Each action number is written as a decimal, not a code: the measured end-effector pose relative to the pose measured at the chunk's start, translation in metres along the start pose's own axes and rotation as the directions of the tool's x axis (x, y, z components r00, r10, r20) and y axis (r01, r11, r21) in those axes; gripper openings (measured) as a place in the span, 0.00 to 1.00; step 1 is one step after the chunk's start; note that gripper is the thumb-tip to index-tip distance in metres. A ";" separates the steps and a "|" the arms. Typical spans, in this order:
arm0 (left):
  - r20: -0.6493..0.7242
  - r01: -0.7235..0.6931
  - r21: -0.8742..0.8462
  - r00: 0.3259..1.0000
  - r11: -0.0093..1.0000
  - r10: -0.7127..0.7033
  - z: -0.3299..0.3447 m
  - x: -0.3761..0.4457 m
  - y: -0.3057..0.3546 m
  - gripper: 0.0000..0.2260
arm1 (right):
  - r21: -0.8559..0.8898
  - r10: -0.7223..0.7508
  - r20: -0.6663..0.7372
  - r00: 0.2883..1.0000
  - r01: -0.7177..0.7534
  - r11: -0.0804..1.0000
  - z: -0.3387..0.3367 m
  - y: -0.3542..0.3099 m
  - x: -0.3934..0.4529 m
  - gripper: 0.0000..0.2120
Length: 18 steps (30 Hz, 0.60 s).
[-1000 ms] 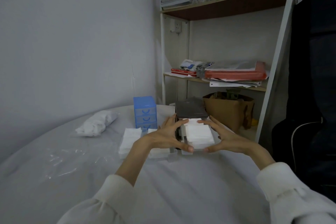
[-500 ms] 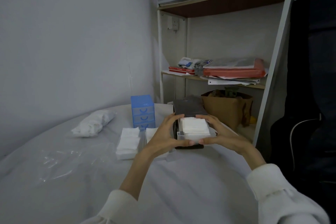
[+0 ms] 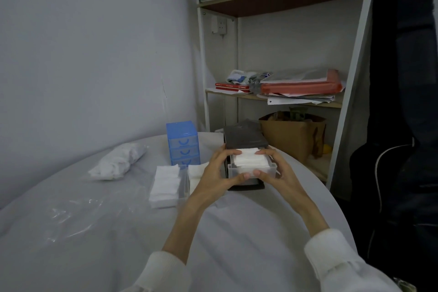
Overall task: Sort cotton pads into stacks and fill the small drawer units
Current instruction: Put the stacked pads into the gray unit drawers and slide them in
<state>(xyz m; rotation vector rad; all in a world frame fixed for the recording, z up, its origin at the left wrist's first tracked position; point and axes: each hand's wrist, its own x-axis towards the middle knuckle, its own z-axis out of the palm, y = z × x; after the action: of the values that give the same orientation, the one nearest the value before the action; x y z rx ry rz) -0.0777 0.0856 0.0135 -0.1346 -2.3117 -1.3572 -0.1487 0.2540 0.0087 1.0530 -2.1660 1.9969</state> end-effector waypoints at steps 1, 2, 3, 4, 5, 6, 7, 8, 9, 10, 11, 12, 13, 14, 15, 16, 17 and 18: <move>-0.004 0.001 0.020 1.000 1.000 -0.001 0.000 0.000 0.001 0.23 | -0.016 -0.004 -0.017 1.000 0.004 1.000 0.002 0.001 0.000 0.20; -0.010 0.005 0.047 1.000 0.999 -0.005 0.000 0.000 0.002 0.22 | -0.026 -0.012 -0.029 0.999 0.012 1.000 0.003 0.001 0.001 0.20; -0.015 0.004 0.074 1.000 0.997 -0.003 0.000 -0.001 0.003 0.22 | -0.033 -0.022 -0.036 0.999 0.021 0.999 0.004 0.002 0.001 0.19; -0.015 -0.003 0.102 1.000 0.995 0.004 0.000 -0.001 0.003 0.23 | -0.036 -0.026 -0.040 0.999 0.025 0.999 0.005 0.003 0.001 0.19; -0.009 -0.015 0.129 1.000 0.992 0.017 0.000 -0.001 0.004 0.23 | -0.036 -0.024 -0.044 0.999 0.023 0.999 0.005 0.004 0.001 0.18; 0.004 -0.029 0.155 1.000 0.988 0.029 0.001 -0.001 0.005 0.25 | -0.038 -0.018 -0.049 0.999 0.016 0.999 0.006 0.004 0.001 0.18; 0.022 -0.036 0.173 0.999 0.984 0.033 0.001 -0.002 0.006 0.25 | -0.043 -0.014 -0.055 0.998 0.012 0.999 0.006 0.004 0.001 0.18; 0.036 -0.032 0.183 0.999 0.983 0.026 0.001 -0.002 0.008 0.24 | -0.056 -0.016 -0.065 0.998 0.013 0.998 0.006 0.005 0.002 0.19; 0.042 -0.027 0.187 0.999 0.982 0.020 0.002 -0.002 0.008 0.23 | -0.072 -0.026 -0.076 0.997 0.021 0.997 0.006 0.006 0.003 0.19; 0.037 -0.025 0.193 0.999 0.981 0.018 0.002 -0.002 0.009 0.21 | -0.088 -0.037 -0.090 0.995 0.030 0.996 0.006 0.007 0.003 0.18; 0.023 -0.026 0.199 0.999 0.980 0.022 0.003 -0.002 0.008 0.19 | -0.102 -0.051 -0.103 0.993 0.040 0.994 0.005 0.007 0.004 0.18; 0.005 -0.030 0.198 1.000 0.980 0.030 0.004 -0.002 0.007 0.18 | -0.119 -0.068 -0.115 0.991 0.054 0.991 0.005 0.008 0.005 0.17; -0.012 -0.036 0.192 0.999 0.981 0.039 0.004 -0.001 0.006 0.17 | -0.141 -0.081 -0.122 0.989 0.064 0.988 0.004 0.009 0.006 0.16; -0.027 -0.041 0.184 0.999 0.982 0.047 0.005 -0.001 0.005 0.17 | -0.164 -0.088 -0.125 0.988 0.067 0.984 0.004 0.009 0.006 0.16; -0.041 -0.044 0.181 0.998 0.983 0.052 0.006 -0.001 0.004 0.17 | -0.190 -0.093 -0.126 0.988 0.068 0.979 0.003 0.009 0.007 0.17; -0.054 -0.046 0.180 0.997 0.983 0.056 0.007 0.000 0.004 0.17 | -0.213 -0.100 -0.125 0.987 0.072 0.974 0.003 0.009 0.007 0.18; -0.064 -0.053 0.177 0.996 0.983 0.065 0.007 0.000 0.004 0.16 | -0.231 -0.103 -0.127 0.987 0.072 0.970 0.002 0.008 0.008 0.19; -0.073 -0.060 0.171 0.995 0.983 0.074 0.008 0.000 0.005 0.16 | -0.242 -0.105 -0.127 0.986 0.072 0.967 0.002 0.007 0.008 0.19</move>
<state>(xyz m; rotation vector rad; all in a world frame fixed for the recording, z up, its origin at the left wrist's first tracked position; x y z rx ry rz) -0.0783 0.0947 0.0143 -0.1028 -2.3221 -1.1089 -0.1573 0.2480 0.0053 0.9297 -2.1746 1.6682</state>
